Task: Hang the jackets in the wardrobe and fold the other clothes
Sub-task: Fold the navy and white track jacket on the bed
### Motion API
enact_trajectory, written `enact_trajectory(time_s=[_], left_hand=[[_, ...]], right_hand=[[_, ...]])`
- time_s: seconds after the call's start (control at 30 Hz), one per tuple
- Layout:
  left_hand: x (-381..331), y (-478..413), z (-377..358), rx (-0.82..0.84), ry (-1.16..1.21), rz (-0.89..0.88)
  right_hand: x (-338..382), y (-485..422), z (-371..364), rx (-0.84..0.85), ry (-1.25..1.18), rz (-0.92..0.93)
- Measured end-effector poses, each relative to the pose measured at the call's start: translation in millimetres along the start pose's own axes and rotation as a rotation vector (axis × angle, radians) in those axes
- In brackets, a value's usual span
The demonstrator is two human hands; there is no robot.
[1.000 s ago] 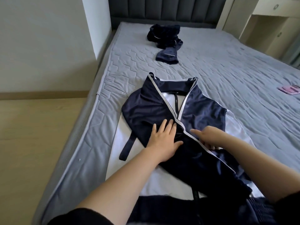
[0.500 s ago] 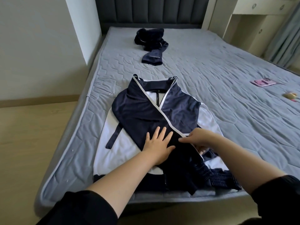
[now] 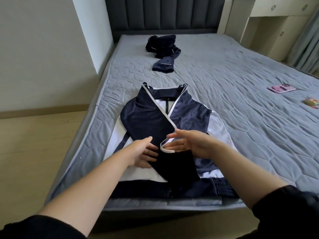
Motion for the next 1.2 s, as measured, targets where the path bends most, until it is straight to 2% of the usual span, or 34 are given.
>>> enact_trajectory(time_s=[0.07, 0.1, 0.17, 0.23, 0.27, 0.3, 0.33, 0.4, 0.47, 0.57, 0.6, 0.67, 0.73, 0.77, 0.83, 0.87, 0.97, 1.0, 1.1, 1.13, 1.2], left_hand=[[6.5, 1.1, 18.6, 0.044, 0.072, 0.058], [8.6, 1.6, 23.1, 0.058, 0.053, 0.069], [12.1, 2.6, 21.6, 0.084, 0.006, 0.097], [16.5, 1.6, 14.7, 0.094, -0.012, 0.106], [18.4, 0.7, 12.4, 0.086, -0.017, 0.103], [20.1, -0.6, 11.0, 0.078, -0.017, 0.101], [21.6, -2.1, 11.0, 0.073, -0.015, 0.102], [23.1, -2.4, 16.6, 0.062, 0.010, 0.111], [23.7, -2.5, 31.9, 0.032, 0.021, 0.116], [26.5, -3.2, 59.5, 0.022, 0.036, 0.116], [27.8, -2.5, 64.9, 0.031, 0.030, 0.119], [29.5, 0.1, 65.0, 0.066, -0.034, 0.123], [30.3, 2.4, 53.0, 0.114, -0.171, 0.135], [30.7, 2.0, 45.4, 0.127, -0.251, 0.130], [30.5, 0.1, 35.0, 0.099, -0.390, 0.093], [28.1, -0.6, 32.7, 0.079, -0.386, 0.065], [18.1, -1.3, 40.9, 0.053, -0.068, -0.037], [15.7, -0.9, 51.6, -0.005, -0.070, -0.082], [19.6, -4.8, 89.5, -0.294, -0.464, -0.159], [24.7, -7.0, 97.1, -0.340, -0.504, -0.161], [33.0, -11.1, 102.0, -0.333, -0.491, -0.160]], right_hand=[[-4.8, -9.2, -14.0, 0.033, -0.069, 0.031], [-5.9, -14.1, -15.6, -0.018, -0.143, 0.053], [-4.7, -19.2, -10.7, -0.232, -0.203, 0.077], [-5.2, -16.2, 1.4, -0.432, 0.115, -0.007], [-6.3, -13.8, 2.6, -0.438, 0.287, -0.058], [-9.5, -12.1, 0.7, -0.383, 0.384, -0.120], [-13.7, -10.2, -4.7, -0.294, 0.364, -0.189], [-20.3, -6.8, -24.6, -0.070, 0.139, -0.280], [-20.5, -9.5, -41.1, 0.101, -0.071, -0.241], [-18.7, -16.8, -52.0, 0.151, -0.212, -0.106], [-18.3, -21.4, -49.0, 0.079, -0.194, -0.053], [-15.6, -28.9, -31.2, -0.209, -0.052, 0.065], [-13.6, -29.1, -11.0, -0.478, 0.105, 0.121], [-14.1, -29.6, -3.1, -0.549, 0.146, 0.123], [-17.7, -32.4, 7.0, -0.603, 0.158, 0.096], [-19.3, -34.4, 9.9, -0.611, 0.151, 0.080], [-20.8, -38.6, 10.9, -0.610, 0.157, 0.070], [-21.6, -39.6, 10.6, -0.608, 0.174, 0.076], [-25.0, -40.0, 10.1, -0.609, 0.268, 0.085], [-24.9, -40.0, 9.8, -0.610, 0.302, 0.087], [-23.5, -40.7, 7.5, -0.593, 0.340, 0.082]])
Point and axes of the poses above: each hand's wrist, its own y-axis away from the middle knuckle, its own z-axis out of the back of the hand, x = y × z, the point moved 5 cm from there along -y, towards the middle knuckle, and after that the axes turned 1 degree about -x, right-handed, at the moved point
